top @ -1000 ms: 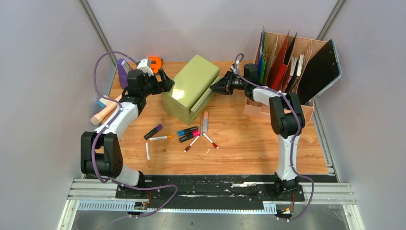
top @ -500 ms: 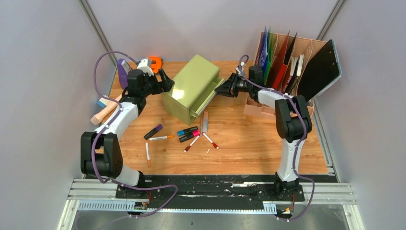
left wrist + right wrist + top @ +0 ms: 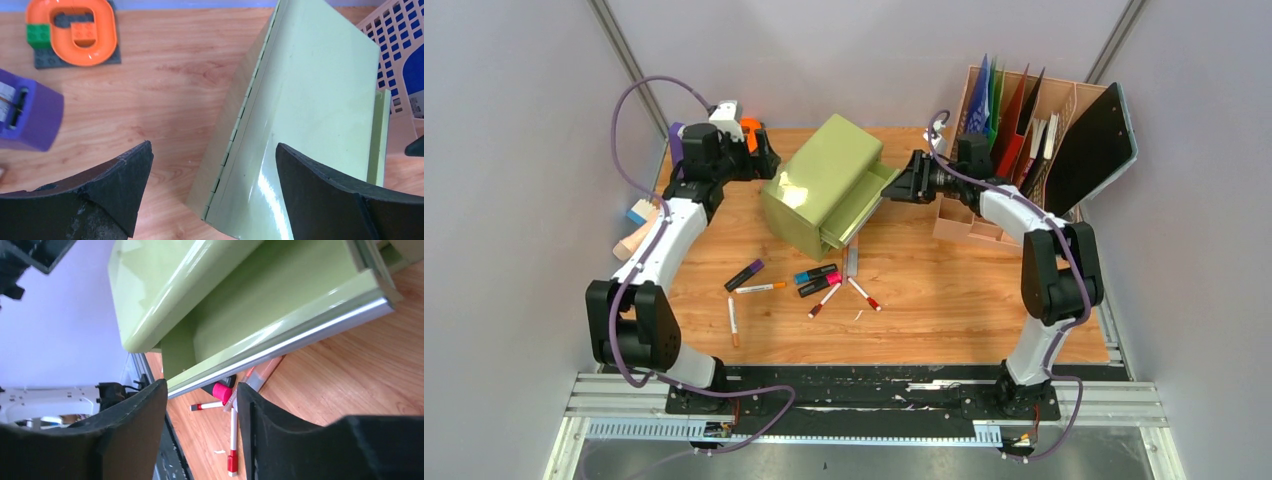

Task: Organize the desk
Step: Open the drawer in the storage box.

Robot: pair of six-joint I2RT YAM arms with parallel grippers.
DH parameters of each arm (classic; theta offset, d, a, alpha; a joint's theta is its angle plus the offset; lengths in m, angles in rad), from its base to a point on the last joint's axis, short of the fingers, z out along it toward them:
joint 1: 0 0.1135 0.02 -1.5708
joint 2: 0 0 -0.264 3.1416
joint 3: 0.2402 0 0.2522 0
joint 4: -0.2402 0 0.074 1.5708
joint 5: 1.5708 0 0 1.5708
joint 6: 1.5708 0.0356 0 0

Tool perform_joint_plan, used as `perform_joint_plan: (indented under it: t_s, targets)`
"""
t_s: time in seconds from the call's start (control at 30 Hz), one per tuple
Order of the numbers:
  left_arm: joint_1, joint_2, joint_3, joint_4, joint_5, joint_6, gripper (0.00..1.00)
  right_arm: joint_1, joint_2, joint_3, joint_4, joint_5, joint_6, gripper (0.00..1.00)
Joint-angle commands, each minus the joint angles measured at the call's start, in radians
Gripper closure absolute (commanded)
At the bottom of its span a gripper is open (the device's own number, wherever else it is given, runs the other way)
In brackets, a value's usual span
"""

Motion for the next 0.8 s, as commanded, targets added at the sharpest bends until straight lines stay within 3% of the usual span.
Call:
perform_joint_plan:
  t_s: [0.0, 0.17, 0.47, 0.77]
  targets:
    - [-0.002, -0.030, 0.118, -0.075, 0.026, 0.133, 0.00, 0.009, -0.082, 0.028, -0.097, -0.037, -0.207, 0.39]
    - [-0.057, -0.011, 0.230, -0.231, 0.045, 0.270, 0.00, 0.036, -0.103, 0.070, -0.183, -0.048, -0.326, 0.27]
    - [-0.295, 0.011, 0.322, -0.407, -0.065, 0.506, 0.00, 0.086, -0.134, 0.116, -0.325, -0.043, -0.524, 0.24]
    - [-0.449, 0.089, 0.277, -0.428, -0.199, 0.552, 0.00, 0.085, -0.231, 0.045, -0.349, -0.085, -0.623, 0.24]
